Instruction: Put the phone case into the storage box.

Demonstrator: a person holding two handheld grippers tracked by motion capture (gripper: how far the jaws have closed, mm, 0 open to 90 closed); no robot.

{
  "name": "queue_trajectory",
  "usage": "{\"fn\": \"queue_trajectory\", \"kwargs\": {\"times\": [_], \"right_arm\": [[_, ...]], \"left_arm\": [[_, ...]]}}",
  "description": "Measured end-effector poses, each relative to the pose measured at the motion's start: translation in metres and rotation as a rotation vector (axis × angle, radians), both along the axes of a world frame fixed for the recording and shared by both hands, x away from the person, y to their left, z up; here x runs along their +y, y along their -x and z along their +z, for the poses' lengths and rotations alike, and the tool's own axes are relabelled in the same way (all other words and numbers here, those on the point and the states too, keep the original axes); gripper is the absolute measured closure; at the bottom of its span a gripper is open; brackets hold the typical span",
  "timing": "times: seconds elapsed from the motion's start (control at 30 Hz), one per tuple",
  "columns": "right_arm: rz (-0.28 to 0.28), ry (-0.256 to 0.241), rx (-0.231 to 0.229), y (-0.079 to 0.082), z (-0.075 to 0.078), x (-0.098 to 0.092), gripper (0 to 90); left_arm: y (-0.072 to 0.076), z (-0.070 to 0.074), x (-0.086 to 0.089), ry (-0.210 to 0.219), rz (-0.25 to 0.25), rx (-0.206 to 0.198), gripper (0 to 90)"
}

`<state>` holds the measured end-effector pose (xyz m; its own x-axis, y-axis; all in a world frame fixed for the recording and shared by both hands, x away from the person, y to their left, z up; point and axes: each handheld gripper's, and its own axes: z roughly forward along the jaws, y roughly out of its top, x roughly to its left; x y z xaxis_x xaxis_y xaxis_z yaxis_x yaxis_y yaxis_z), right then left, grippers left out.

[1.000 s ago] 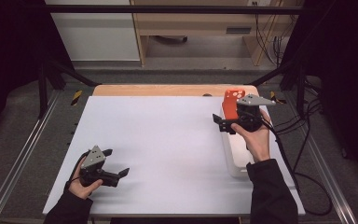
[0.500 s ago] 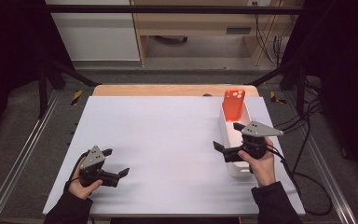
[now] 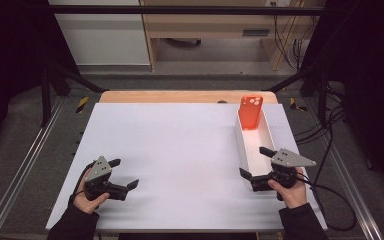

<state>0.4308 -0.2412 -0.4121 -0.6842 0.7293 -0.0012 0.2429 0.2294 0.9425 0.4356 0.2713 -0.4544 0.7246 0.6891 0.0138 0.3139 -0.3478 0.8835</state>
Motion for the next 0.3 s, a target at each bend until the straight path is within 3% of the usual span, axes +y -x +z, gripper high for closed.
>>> {"fn": "queue_trajectory", "kwargs": {"times": [0.3], "right_arm": [[0.004,0.017,0.007,0.0042,-0.0108,-0.0073,0.4]], "left_arm": [[0.0006,0.0018,0.0009,0.007,-0.004,-0.013,0.0]]}}
